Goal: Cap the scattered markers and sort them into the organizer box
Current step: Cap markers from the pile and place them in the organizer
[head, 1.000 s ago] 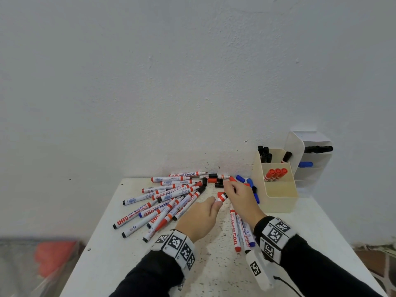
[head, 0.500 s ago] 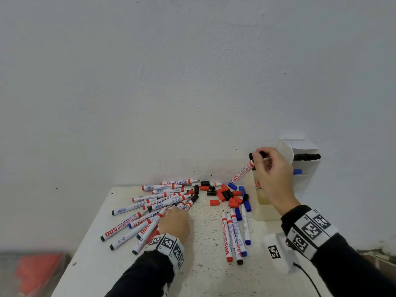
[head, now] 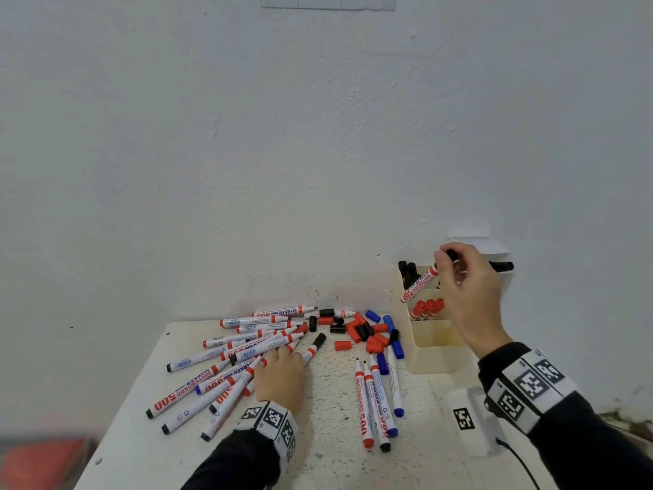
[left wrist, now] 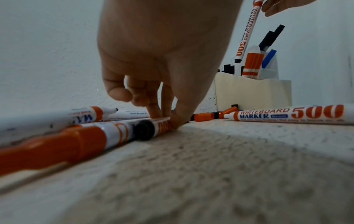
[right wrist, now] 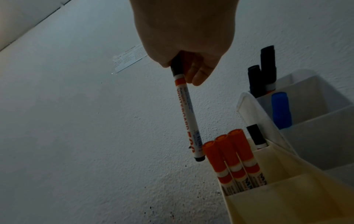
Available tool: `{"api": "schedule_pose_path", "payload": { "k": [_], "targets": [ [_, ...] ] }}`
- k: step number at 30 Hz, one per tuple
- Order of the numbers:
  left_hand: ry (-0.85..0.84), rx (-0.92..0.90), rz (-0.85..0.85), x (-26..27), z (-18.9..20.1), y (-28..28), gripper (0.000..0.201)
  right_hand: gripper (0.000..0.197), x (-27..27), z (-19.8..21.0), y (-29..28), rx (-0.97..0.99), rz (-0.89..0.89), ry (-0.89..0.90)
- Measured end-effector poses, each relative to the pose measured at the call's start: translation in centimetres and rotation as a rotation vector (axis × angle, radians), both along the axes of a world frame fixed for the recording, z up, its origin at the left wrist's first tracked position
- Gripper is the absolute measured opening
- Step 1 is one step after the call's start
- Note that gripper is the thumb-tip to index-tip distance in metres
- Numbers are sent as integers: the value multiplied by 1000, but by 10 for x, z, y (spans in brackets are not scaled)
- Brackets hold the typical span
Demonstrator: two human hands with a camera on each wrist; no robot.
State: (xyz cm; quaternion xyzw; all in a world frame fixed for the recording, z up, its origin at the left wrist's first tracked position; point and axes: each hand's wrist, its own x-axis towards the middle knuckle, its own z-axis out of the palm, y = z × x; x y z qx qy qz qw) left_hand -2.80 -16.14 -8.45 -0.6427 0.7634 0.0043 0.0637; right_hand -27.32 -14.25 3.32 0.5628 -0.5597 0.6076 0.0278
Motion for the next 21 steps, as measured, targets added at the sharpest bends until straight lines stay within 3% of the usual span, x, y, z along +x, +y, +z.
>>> {"api": "schedule_pose_path", "payload": {
  "k": [4, 10, 21],
  "targets": [
    [48, -14, 21, 0, 3, -1, 45, 15, -6, -2, -1, 0, -15, -22],
    [372, -73, 71, 2, 9, -2, 34, 17, -14, -4, -3, -7, -52, -35],
    [502, 8, 61, 5, -1, 4, 27, 22, -25, -23, -12, 100, -61, 56]
  ]
}}
